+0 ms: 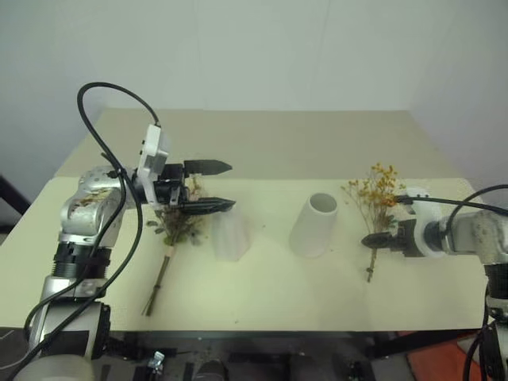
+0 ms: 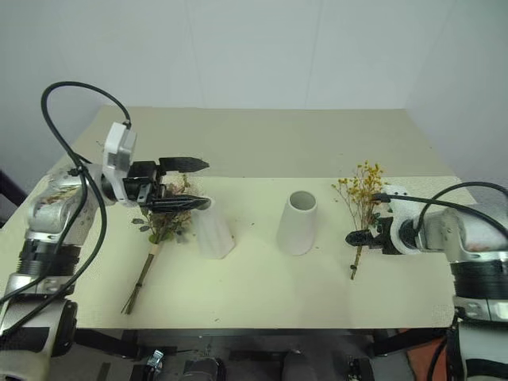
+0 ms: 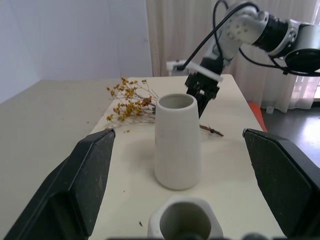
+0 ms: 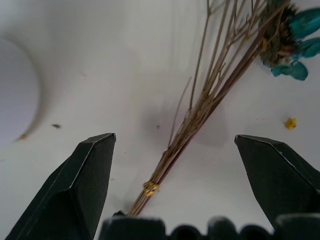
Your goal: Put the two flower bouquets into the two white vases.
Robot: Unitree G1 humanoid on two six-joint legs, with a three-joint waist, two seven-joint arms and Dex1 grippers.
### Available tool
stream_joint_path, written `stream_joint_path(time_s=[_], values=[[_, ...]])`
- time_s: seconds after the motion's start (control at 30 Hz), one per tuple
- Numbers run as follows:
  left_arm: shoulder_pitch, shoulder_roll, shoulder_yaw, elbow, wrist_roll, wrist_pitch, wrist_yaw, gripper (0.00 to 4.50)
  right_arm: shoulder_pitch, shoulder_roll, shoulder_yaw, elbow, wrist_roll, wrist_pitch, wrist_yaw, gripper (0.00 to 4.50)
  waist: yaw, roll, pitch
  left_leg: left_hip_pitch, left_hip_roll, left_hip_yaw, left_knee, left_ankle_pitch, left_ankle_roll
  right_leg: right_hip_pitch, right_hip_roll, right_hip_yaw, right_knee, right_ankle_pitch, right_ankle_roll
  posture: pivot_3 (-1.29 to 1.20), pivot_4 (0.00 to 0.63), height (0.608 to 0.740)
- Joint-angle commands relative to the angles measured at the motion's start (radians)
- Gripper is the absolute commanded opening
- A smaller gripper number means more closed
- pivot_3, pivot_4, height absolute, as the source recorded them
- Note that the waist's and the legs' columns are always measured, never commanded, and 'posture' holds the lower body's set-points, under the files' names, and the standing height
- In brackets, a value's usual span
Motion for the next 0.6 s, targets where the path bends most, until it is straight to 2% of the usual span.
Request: stream_joint_path(time_s=[0.03,0.17,0.43,0.6], values=[[-0.033,-0.011,0.013,0.002,0.007,-0.026,-0.008,4.5,-0.053,0.008,0.047,0.063,-0.056,-0.065,0.003,4.12,-0.001,0.0,0.0,0.0,0.0,0.0,0.0,0.0,0.0,0.0,0.0,0.0,0.0,0.0,0.0,0.0,0.15,0.74],[-0.028,-0.015,0.02,-0.003,0.013,-0.026,-0.012,4.5,-0.086,0.03,0.092,0.16,-0.112,-0.124,0.014,2.94,-0.006,0.0,0.0,0.0,0.0,0.0,0.0,0.0,0.0,0.0,0.0,0.0,0.0,0.0,0.001,0.0,0.15,0.74],[-0.032,-0.009,0.026,-0.001,0.008,-0.019,-0.023,4.5,-0.119,0.057,0.054,0.219,-0.171,-0.178,-0.008,0.05,-0.014,0.0,0.0,0.002,0.0,0.0,0.0,0.0,0.0,0.001,0.0,0.0,0.0,-0.001,0.003,0.0,0.15,0.74],[-0.052,0.002,0.018,0.021,0.018,-0.022,-0.057,4.5,-0.125,0.082,-0.01,0.25,-0.21,-0.207,-0.078,0.02,-0.017,0.0,0.0,0.002,0.0,0.0,0.0,0.0,0.0,0.001,0.0,0.0,0.0,0.0,0.003,0.0,0.15,0.74]])
